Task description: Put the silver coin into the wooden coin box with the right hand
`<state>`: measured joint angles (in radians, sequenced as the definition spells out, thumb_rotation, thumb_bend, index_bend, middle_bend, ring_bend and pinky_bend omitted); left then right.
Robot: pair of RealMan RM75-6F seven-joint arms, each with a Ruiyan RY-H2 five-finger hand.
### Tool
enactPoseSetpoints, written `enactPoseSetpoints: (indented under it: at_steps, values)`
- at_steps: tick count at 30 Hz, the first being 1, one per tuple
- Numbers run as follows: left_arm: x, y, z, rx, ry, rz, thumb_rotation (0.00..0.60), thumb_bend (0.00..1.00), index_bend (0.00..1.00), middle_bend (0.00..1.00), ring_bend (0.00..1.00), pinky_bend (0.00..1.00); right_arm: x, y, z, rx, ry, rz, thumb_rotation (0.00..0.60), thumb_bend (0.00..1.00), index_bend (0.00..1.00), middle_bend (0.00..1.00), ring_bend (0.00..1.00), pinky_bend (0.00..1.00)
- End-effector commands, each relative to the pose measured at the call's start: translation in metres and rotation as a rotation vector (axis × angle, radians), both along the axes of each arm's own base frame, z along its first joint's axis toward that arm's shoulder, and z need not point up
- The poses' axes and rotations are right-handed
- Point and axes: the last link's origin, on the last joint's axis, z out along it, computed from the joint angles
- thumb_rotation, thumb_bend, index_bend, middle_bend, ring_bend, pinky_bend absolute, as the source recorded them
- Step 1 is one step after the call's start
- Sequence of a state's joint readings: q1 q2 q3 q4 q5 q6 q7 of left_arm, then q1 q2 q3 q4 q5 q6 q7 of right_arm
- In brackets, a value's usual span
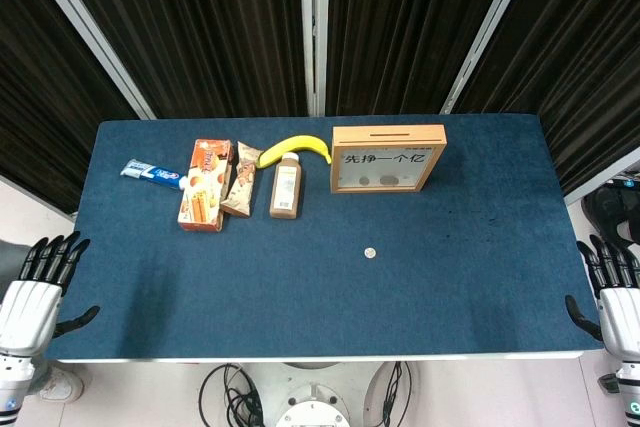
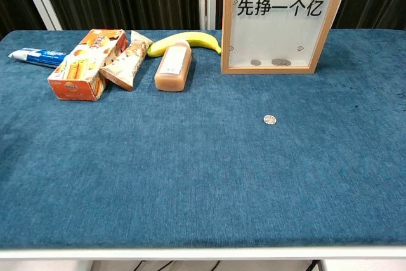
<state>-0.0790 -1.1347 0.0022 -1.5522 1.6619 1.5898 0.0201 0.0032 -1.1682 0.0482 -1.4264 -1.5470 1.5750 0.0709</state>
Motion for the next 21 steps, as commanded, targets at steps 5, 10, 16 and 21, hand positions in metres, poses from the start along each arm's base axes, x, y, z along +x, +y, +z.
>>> enactPoseSetpoints:
  at_steps: [5,10,16,21]
  values:
    - [0.001,-0.001,0.0,-0.002,0.002,0.0,0.6,0.12,0.01,0.0,0.0,0.0,0.0,0.0,-0.001,0.008,0.002,-0.002,0.6,0.3,0.0,0.0,0.0,0.0]
    - [0.001,-0.003,0.0,-0.002,0.002,0.001,0.6,0.12,0.01,0.0,0.0,0.0,0.001,-0.001,-0.007,0.039,0.008,0.004,0.6,0.3,0.0,0.0,0.0,0.0]
    - [0.0,-0.001,0.001,-0.001,-0.004,0.004,0.6,0.12,0.01,0.0,0.0,0.0,0.015,-0.012,-0.021,0.111,0.05,0.051,0.6,0.3,0.0,0.0,0.0,0.0]
    - [-0.001,-0.001,-0.002,-0.008,-0.003,0.0,0.6,0.12,0.01,0.0,0.0,0.0,0.044,-0.037,-0.04,0.193,0.116,0.145,0.6,0.3,0.0,0.0,0.0,0.0]
